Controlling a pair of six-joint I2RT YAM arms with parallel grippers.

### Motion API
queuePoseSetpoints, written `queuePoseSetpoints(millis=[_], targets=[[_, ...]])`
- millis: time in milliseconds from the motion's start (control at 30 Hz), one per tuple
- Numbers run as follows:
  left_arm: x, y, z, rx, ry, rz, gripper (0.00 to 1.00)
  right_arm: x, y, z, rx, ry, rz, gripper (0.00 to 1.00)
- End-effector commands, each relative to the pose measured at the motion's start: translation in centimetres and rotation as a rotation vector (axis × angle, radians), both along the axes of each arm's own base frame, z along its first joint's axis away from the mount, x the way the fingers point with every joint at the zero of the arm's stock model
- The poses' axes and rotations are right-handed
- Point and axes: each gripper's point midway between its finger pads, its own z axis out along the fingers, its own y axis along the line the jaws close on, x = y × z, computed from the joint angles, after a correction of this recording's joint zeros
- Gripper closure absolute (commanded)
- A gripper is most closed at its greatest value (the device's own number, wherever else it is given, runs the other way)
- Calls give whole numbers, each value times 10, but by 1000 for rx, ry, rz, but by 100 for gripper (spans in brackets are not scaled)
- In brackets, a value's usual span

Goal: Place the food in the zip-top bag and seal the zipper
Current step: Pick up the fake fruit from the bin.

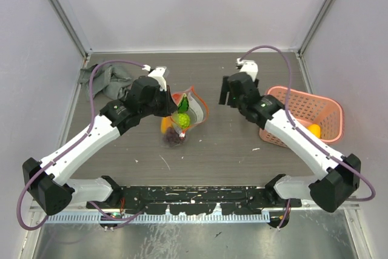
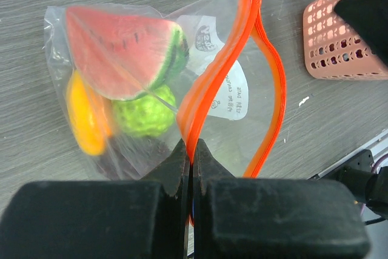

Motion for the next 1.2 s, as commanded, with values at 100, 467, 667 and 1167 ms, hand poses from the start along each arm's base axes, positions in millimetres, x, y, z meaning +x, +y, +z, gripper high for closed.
queuePoseSetpoints(millis=[100, 467, 667, 1167], targets=[[8, 3, 26, -34, -81, 11, 100, 1, -90, 21, 45, -5, -225, 20], [7, 1, 26, -39, -80, 4, 100, 5, -191, 5, 203, 58, -472, 7], [7, 1, 26, -39, -78, 2, 100, -3, -231, -22, 254, 145, -641, 4], [7, -1, 26, -43, -78, -7, 100, -25, -235, -122, 265, 472, -754, 4]])
